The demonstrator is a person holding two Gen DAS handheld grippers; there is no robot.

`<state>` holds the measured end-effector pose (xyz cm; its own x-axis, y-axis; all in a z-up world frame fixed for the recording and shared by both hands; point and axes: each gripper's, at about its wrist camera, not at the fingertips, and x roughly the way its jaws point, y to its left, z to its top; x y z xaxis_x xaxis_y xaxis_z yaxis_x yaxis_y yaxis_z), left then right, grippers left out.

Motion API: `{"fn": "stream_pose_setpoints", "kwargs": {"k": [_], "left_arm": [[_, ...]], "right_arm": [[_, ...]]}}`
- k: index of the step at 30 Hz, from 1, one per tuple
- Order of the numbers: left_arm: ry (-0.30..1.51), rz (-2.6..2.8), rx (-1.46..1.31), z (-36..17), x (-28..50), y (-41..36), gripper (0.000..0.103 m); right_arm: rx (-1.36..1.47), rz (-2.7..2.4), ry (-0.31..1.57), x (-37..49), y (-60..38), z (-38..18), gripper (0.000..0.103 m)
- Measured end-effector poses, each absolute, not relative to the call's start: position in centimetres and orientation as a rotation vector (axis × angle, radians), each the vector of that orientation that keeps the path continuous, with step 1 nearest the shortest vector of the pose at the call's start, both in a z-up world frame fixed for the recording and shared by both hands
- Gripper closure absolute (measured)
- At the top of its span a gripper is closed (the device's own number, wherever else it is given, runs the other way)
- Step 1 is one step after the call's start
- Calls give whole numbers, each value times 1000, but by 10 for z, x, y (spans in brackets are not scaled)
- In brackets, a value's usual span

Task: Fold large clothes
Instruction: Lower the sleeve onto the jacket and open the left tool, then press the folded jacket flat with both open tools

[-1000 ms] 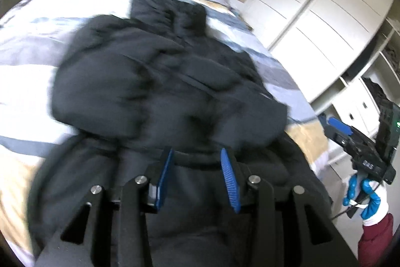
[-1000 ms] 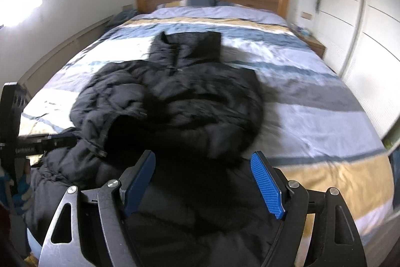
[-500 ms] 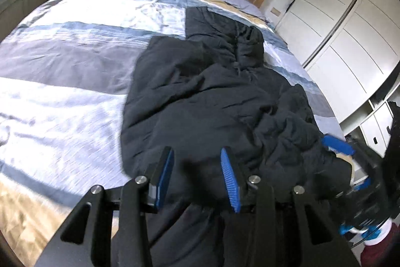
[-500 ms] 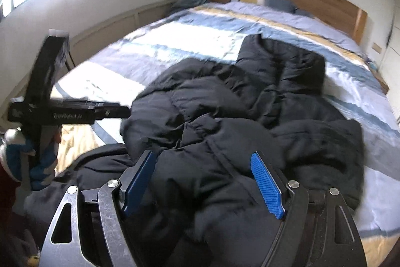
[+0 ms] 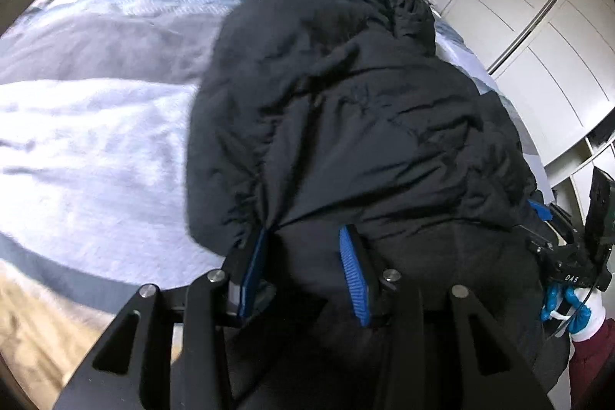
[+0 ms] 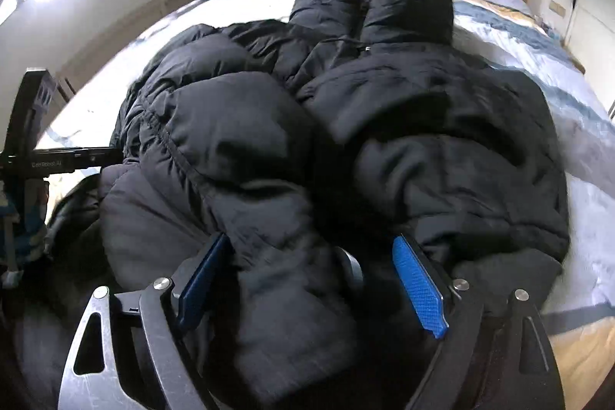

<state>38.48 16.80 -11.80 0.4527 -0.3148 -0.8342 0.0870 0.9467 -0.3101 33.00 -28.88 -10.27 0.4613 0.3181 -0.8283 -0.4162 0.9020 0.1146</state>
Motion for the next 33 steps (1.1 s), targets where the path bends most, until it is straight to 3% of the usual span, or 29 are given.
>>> {"fn": "stream_pose_setpoints", "kwargs": {"k": [10, 18, 23, 33], "left_arm": [[1009, -278, -207, -85, 389, 130, 65], [1018, -199, -119, -118, 383, 88, 64], [983, -167, -100, -107, 368, 88, 64], [917, -82, -93, -102, 372, 121, 64]], "right_arm": [[-135, 512, 859, 308, -272, -55, 18], [-206, 476, 937, 328, -265, -92, 19], [-165, 453, 964, 329, -289, -98, 19], [-235, 586, 842, 301, -238, -49, 20]]}}
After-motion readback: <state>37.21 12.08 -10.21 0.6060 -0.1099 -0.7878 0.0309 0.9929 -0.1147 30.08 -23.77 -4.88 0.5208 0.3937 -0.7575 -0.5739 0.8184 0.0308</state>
